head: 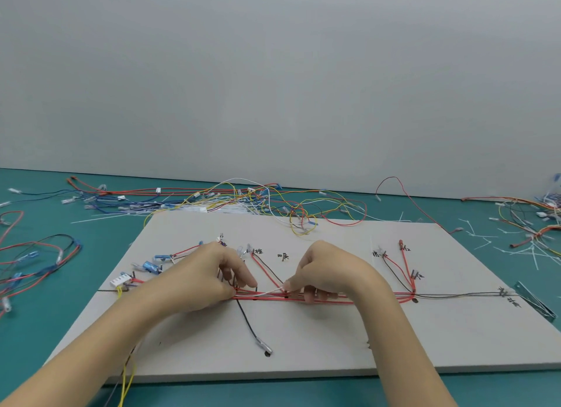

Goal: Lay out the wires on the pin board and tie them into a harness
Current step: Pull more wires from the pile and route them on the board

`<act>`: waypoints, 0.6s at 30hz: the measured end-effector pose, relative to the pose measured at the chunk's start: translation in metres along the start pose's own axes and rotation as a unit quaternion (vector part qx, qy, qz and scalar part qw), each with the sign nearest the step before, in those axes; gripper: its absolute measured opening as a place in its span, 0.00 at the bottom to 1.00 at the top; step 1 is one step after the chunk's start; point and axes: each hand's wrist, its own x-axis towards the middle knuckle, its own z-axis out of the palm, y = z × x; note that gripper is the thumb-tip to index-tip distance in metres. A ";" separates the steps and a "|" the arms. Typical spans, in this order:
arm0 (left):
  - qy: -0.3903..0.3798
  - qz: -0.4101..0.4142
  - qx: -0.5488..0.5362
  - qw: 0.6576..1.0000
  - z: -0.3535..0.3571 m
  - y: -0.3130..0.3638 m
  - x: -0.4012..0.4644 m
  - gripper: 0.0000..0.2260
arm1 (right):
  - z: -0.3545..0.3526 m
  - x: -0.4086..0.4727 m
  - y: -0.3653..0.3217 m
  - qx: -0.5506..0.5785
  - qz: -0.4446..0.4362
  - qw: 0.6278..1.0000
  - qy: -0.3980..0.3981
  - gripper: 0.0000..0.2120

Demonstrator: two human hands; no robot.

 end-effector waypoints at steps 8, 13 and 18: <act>-0.030 0.024 0.064 0.997 0.006 0.005 -0.001 0.23 | -0.013 -0.003 0.017 0.030 0.018 0.999 0.029 0.07; -0.001 0.023 0.070 0.997 0.012 0.004 -0.001 0.25 | -0.013 -0.002 0.021 0.005 0.022 0.999 0.033 0.06; -0.004 0.035 0.069 0.997 0.012 0.000 -0.001 0.29 | -0.024 -0.006 0.031 -0.008 0.032 0.999 0.024 0.05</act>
